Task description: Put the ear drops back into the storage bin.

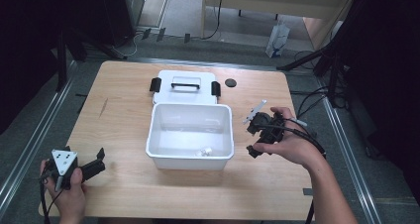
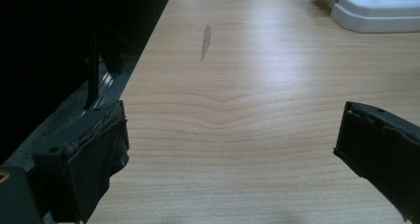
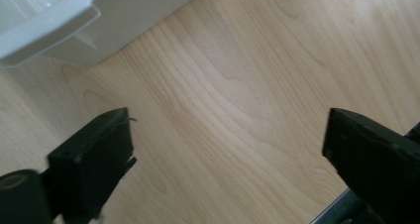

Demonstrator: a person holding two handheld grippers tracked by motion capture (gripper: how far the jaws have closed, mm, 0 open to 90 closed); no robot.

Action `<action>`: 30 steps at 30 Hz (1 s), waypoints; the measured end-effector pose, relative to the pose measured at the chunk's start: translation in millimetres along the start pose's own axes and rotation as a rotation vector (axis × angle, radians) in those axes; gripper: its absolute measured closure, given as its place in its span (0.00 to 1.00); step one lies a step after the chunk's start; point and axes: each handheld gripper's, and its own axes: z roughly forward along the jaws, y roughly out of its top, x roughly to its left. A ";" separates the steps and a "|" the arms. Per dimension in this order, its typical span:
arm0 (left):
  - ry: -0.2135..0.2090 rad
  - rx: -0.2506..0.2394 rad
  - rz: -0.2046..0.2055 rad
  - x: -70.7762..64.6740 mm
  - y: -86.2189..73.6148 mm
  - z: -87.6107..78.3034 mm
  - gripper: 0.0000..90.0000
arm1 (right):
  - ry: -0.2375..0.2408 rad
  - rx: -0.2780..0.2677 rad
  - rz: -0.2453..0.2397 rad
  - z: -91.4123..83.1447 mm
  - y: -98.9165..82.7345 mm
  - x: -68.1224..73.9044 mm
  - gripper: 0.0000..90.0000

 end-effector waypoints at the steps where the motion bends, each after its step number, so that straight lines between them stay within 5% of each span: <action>1: 0.000 0.000 0.000 0.0 0.0 0.0 0.01 | 0.014 0.002 0.013 0.9 -2.1 -0.5 0.00; 30: 0.001 -0.001 0.005 -0.5 -0.1 0.0 0.01 | -0.013 -0.002 0.140 24.6 -78.2 -7.3 0.00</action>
